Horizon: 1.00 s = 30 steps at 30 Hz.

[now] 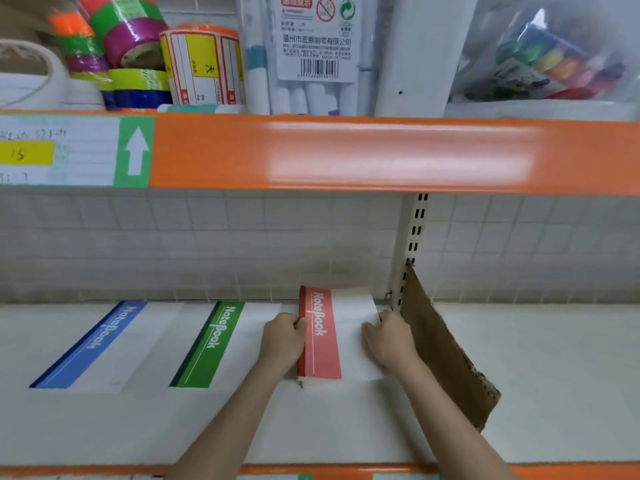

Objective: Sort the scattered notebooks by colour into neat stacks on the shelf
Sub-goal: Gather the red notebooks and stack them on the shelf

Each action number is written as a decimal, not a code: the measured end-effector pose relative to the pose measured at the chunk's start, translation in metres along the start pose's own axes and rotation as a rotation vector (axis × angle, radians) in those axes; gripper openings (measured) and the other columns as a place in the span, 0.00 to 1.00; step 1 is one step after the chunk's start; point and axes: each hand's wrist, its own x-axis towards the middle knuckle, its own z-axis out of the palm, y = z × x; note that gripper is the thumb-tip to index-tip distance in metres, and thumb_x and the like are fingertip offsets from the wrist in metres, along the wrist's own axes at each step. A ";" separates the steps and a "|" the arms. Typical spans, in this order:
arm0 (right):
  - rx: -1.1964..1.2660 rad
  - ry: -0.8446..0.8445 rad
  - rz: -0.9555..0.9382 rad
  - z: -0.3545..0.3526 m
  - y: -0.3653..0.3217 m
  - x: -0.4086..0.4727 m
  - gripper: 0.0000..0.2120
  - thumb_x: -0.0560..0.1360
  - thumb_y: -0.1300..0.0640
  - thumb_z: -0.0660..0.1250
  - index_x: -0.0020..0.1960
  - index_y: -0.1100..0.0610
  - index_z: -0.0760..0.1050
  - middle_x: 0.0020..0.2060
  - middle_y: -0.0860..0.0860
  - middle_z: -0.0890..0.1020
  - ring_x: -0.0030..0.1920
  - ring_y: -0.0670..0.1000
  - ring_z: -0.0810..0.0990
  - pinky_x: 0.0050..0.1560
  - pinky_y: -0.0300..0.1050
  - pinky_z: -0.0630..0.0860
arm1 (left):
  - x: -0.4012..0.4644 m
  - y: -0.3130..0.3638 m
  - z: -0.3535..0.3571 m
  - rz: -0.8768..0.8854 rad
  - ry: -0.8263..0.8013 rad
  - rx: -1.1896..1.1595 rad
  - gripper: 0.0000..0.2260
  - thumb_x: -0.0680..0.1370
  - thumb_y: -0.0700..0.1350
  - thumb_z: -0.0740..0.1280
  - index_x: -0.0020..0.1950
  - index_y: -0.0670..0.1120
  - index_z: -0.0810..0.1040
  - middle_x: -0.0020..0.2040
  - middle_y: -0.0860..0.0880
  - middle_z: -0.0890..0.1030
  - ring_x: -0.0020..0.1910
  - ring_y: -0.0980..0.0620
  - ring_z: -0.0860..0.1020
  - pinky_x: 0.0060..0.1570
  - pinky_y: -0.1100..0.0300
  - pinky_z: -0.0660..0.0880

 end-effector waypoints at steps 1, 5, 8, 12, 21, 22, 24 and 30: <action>-0.011 -0.001 -0.006 0.001 0.001 0.003 0.12 0.79 0.55 0.59 0.54 0.64 0.72 0.56 0.61 0.77 0.51 0.57 0.76 0.46 0.42 0.68 | 0.002 -0.001 0.002 -0.008 0.001 0.024 0.15 0.82 0.46 0.57 0.46 0.40 0.79 0.45 0.46 0.82 0.38 0.54 0.76 0.26 0.75 0.65; -0.001 -0.016 -0.015 0.007 0.005 0.010 0.14 0.79 0.57 0.58 0.58 0.65 0.72 0.57 0.60 0.75 0.51 0.57 0.77 0.51 0.44 0.72 | 0.005 -0.005 0.013 -0.035 0.010 0.076 0.16 0.82 0.47 0.57 0.51 0.39 0.80 0.49 0.45 0.83 0.39 0.54 0.77 0.30 0.73 0.67; -0.020 -0.017 -0.028 0.010 0.010 0.013 0.13 0.79 0.57 0.58 0.58 0.65 0.71 0.58 0.61 0.74 0.51 0.57 0.77 0.47 0.42 0.69 | 0.007 -0.007 0.019 -0.041 0.022 0.100 0.16 0.83 0.48 0.57 0.52 0.39 0.79 0.50 0.45 0.83 0.40 0.53 0.78 0.32 0.72 0.69; -0.061 -0.013 -0.028 0.017 0.013 0.014 0.15 0.80 0.56 0.57 0.62 0.64 0.69 0.61 0.60 0.70 0.51 0.57 0.77 0.49 0.41 0.69 | 0.007 -0.008 0.023 -0.040 0.059 0.137 0.16 0.83 0.49 0.56 0.54 0.40 0.79 0.51 0.45 0.83 0.45 0.51 0.81 0.39 0.68 0.73; -0.169 0.041 -0.037 0.029 0.021 0.019 0.16 0.80 0.53 0.55 0.60 0.62 0.72 0.59 0.59 0.70 0.56 0.57 0.74 0.53 0.43 0.69 | 0.010 -0.009 0.030 -0.024 0.113 0.194 0.17 0.83 0.48 0.55 0.51 0.40 0.80 0.50 0.44 0.82 0.45 0.49 0.80 0.46 0.59 0.77; -0.173 0.035 -0.034 0.029 0.021 0.020 0.16 0.80 0.53 0.55 0.60 0.62 0.72 0.59 0.59 0.71 0.58 0.58 0.73 0.54 0.43 0.69 | 0.010 -0.011 0.031 -0.026 0.114 0.172 0.17 0.83 0.47 0.55 0.50 0.40 0.81 0.49 0.44 0.82 0.44 0.49 0.80 0.45 0.59 0.77; -0.170 0.019 -0.023 0.030 0.020 0.022 0.16 0.80 0.54 0.54 0.60 0.62 0.71 0.58 0.60 0.72 0.60 0.58 0.72 0.55 0.44 0.68 | 0.010 -0.013 0.033 -0.034 0.102 0.116 0.18 0.83 0.46 0.55 0.49 0.39 0.81 0.47 0.44 0.83 0.41 0.50 0.80 0.40 0.62 0.76; -0.018 -0.028 0.026 0.027 0.020 0.025 0.17 0.80 0.55 0.54 0.62 0.64 0.70 0.60 0.62 0.73 0.61 0.59 0.70 0.58 0.45 0.67 | 0.009 -0.012 0.032 -0.084 0.063 0.006 0.20 0.84 0.47 0.53 0.46 0.37 0.80 0.45 0.45 0.83 0.35 0.55 0.77 0.29 0.73 0.67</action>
